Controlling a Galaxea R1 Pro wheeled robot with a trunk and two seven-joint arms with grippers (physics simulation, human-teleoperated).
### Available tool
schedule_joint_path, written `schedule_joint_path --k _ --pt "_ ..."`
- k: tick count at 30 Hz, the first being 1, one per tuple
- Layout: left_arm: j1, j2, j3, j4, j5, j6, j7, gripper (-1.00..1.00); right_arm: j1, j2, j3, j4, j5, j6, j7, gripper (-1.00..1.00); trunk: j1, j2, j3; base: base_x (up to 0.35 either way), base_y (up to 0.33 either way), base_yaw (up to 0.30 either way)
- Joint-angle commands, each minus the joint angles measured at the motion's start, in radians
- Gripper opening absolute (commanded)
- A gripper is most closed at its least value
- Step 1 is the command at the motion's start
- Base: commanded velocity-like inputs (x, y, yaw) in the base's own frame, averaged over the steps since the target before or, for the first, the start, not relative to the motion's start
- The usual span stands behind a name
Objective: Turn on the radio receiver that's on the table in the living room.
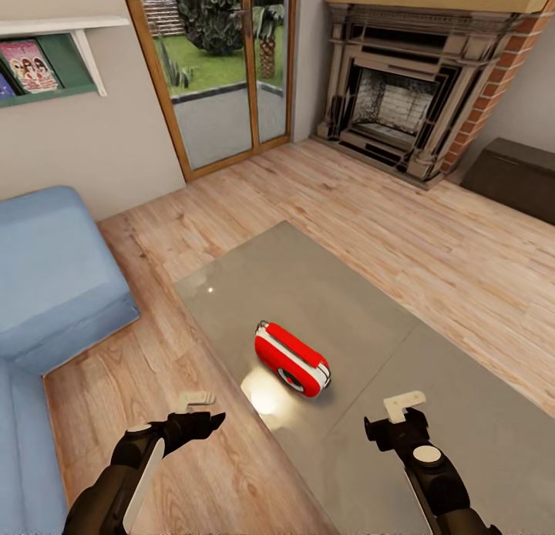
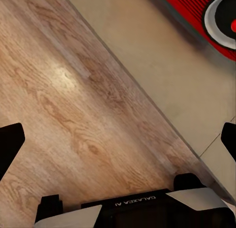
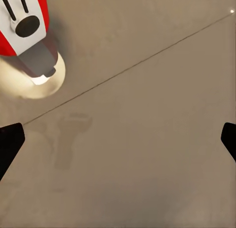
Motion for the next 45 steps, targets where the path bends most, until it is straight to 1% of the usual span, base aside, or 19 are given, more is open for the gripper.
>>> schedule_joint_path --k 1,45 --pt "0.0 0.0 0.0 0.0 0.0 0.0 0.0 1.0 0.0 0.0 0.0 0.0 0.0 0.0 0.0 1.0 0.0 0.0 -0.002 0.0 0.0 0.0" --pt "0.0 0.002 0.0 0.002 -0.002 0.0 0.0 1.0 0.0 0.0 0.0 -0.005 0.0 0.0 0.0 1.0 0.0 0.0 -0.073 0.0 0.0 0.0"
